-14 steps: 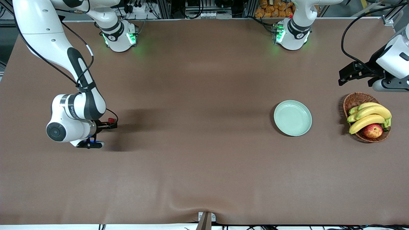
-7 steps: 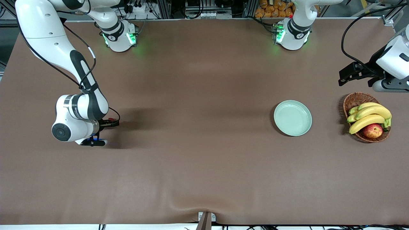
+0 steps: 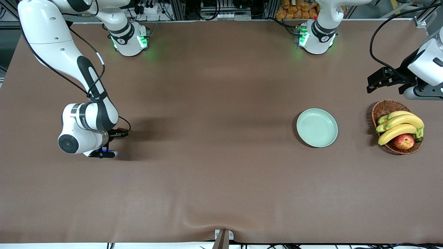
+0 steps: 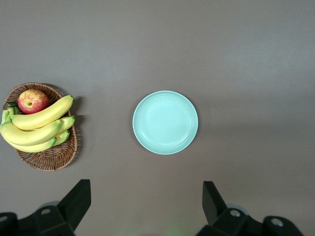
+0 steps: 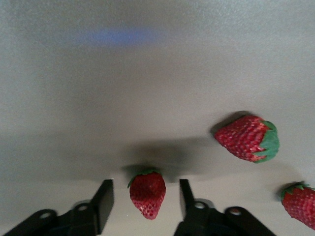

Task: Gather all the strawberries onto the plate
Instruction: 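Reach down and grasp a red strawberry with the right gripper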

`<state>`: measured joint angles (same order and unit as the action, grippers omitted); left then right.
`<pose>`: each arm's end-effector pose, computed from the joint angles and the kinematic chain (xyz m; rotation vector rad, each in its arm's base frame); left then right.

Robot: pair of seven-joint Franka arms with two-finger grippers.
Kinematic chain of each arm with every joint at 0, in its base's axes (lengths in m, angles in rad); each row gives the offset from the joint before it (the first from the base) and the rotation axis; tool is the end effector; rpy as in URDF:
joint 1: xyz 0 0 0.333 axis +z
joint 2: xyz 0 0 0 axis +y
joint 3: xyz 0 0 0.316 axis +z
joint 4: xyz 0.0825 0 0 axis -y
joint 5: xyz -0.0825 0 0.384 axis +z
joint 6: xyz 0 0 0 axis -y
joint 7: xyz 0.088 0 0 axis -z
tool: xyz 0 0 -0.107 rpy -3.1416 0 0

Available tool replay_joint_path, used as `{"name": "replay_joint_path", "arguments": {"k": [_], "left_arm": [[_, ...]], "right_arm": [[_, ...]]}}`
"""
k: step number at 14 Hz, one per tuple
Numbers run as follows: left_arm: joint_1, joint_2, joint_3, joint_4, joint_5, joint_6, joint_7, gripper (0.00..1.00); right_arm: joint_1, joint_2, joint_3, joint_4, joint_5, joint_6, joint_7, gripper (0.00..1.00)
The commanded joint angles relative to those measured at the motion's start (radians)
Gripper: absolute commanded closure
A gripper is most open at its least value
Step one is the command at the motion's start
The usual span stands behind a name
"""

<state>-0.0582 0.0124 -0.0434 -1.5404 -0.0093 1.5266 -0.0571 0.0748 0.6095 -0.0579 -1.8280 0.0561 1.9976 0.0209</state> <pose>0.5511 -0.0571 0.6281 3.1328 -0.0702 -0.0421 0.5941 0.0143 0.1718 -3.0640 0.0545 0.6828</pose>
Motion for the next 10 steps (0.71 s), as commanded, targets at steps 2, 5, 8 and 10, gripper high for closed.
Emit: {"name": "replay_joint_path", "arguments": {"k": [2, 5, 8, 10], "left_arm": [[0.006, 0.003, -0.004, 0.006, 0.011, 0.003, 0.002, 0.00], [0.006, 0.003, -0.004, 0.006, 0.011, 0.003, 0.002, 0.00], [0.006, 0.003, -0.004, 0.006, 0.011, 0.004, 0.002, 0.00], [0.006, 0.003, -0.004, 0.006, 0.011, 0.004, 0.002, 0.00]], "right_arm": [[0.005, -0.004, -0.002, -0.008, 0.007, 0.003, -0.003, 0.63], [0.002, -0.014, 0.000, 0.007, 0.007, 0.001, 0.001, 0.88], [0.010, -0.040, 0.039, 0.152, 0.008, -0.103, 0.005, 1.00], [0.020, -0.040, 0.091, 0.231, 0.010, -0.134, 0.005, 1.00]]}}
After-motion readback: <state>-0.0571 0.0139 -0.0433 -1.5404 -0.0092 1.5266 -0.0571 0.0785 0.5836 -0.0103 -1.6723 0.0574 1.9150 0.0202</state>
